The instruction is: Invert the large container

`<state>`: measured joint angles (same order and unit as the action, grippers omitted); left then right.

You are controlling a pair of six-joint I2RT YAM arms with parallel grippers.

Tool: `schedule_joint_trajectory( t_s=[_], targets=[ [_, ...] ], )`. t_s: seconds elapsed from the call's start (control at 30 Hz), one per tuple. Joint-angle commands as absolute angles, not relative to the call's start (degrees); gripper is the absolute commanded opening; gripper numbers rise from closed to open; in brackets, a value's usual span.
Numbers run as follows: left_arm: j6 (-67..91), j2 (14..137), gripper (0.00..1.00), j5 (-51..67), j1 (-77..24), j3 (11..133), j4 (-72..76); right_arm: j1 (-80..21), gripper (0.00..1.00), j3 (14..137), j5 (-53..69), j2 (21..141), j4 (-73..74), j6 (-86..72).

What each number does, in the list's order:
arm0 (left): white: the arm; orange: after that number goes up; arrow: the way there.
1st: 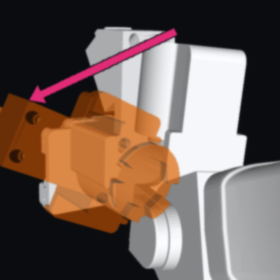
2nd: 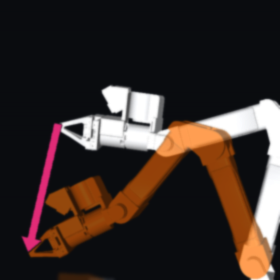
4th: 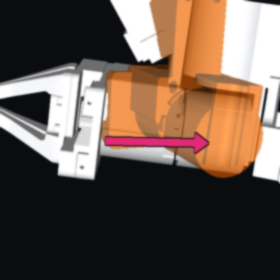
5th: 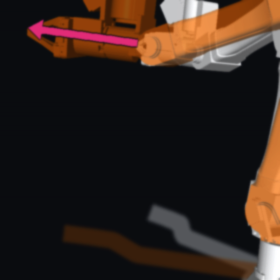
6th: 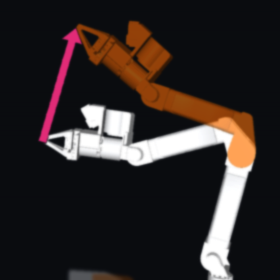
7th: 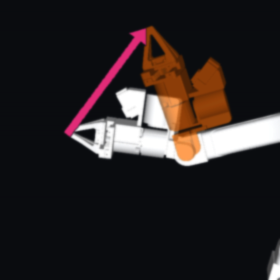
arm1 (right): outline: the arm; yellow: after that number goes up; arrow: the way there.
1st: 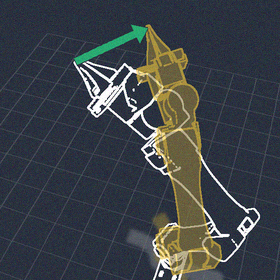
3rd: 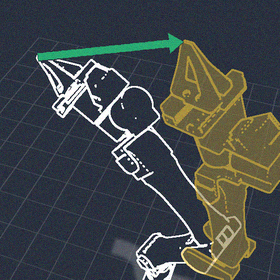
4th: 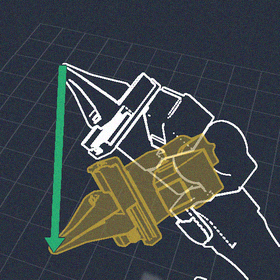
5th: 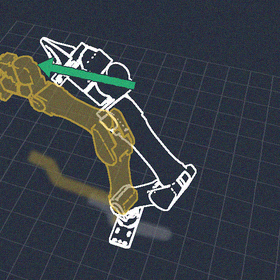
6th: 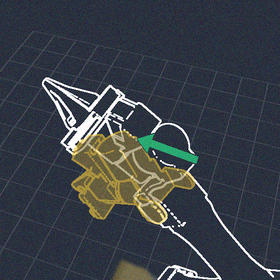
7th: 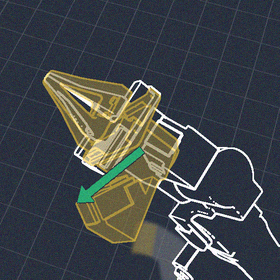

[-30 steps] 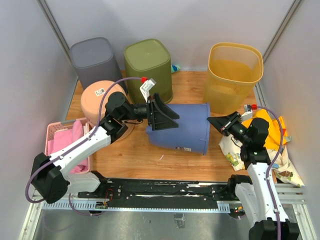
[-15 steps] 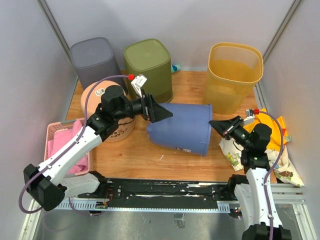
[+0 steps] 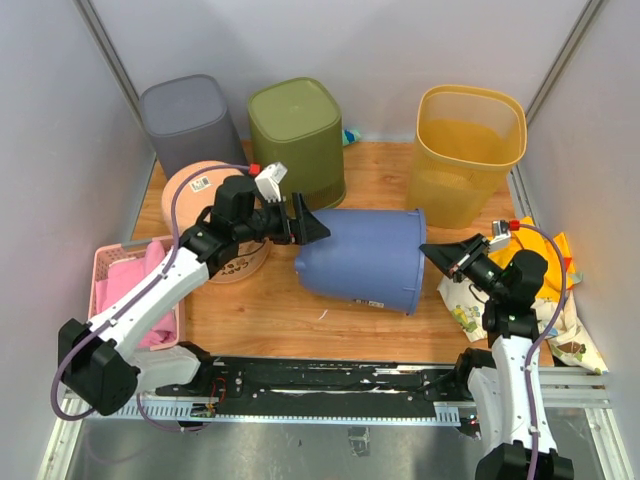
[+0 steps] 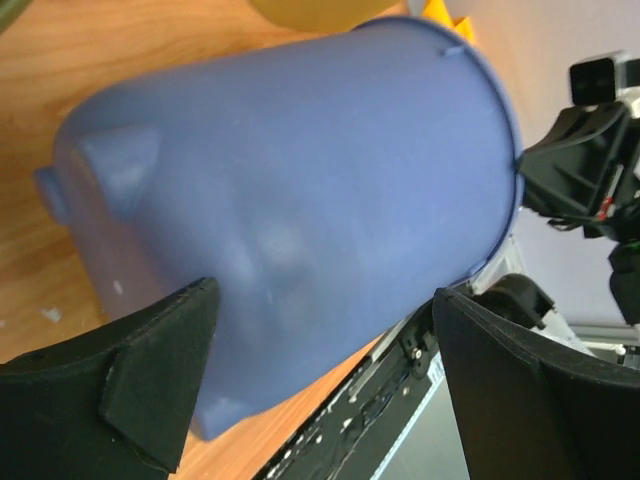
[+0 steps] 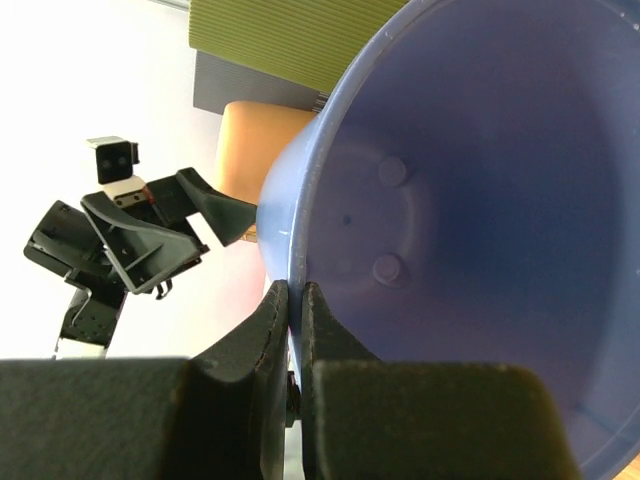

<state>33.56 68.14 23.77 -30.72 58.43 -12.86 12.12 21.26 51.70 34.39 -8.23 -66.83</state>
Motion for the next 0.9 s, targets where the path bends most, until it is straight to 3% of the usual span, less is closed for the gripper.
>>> schedule_joint_trajectory(
  t_s=[0.0,0.4,0.87],
  targets=[
    [32.4,63.4,0.92,21.2,-30.6,54.7,-15.4,13.8,0.00,17.0,48.9,36.2,3.4,-63.2],
    [30.8,56.7,0.93,23.4,-29.7,44.7,-18.3,14.6,0.00,16.8,49.7,36.7,3.5,-62.5],
    [32.3,60.2,0.91,39.4,-24.4,35.2,0.6,14.9,0.00,17.9,50.2,37.5,3.5,-62.1]
  ],
)
